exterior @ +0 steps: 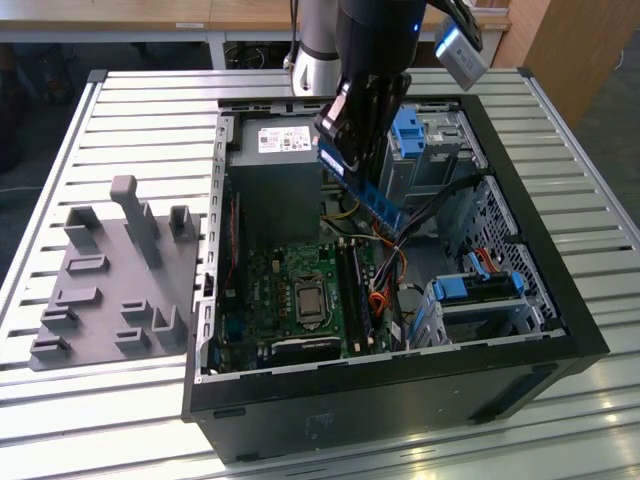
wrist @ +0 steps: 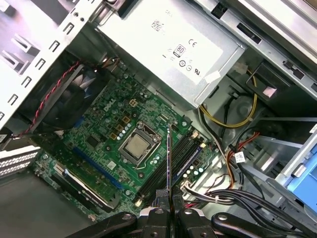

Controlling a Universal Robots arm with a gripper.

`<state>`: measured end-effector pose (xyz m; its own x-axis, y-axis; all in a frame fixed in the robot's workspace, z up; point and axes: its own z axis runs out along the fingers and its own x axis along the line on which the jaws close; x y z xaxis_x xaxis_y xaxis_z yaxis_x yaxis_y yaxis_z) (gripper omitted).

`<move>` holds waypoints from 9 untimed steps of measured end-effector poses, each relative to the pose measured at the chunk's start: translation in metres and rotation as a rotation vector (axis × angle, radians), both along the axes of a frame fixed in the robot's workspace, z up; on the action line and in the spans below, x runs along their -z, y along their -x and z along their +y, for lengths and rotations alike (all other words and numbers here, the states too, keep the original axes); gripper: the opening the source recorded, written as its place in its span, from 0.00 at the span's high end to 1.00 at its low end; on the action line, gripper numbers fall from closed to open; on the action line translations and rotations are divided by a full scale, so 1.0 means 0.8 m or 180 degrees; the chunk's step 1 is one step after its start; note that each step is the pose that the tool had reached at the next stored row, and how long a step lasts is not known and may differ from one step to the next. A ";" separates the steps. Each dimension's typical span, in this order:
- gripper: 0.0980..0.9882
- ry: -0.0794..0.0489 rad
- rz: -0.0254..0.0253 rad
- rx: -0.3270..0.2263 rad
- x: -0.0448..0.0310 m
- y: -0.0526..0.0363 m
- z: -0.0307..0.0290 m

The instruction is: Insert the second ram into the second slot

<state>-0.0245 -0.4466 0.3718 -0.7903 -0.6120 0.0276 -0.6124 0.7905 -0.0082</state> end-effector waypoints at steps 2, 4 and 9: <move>0.95 0.0001 0.0000 0.0037 0.0000 0.000 0.0000; 0.95 0.0001 0.0000 0.0070 0.0000 0.000 0.0000; 0.95 0.0003 0.0000 0.0166 0.0000 0.000 0.0000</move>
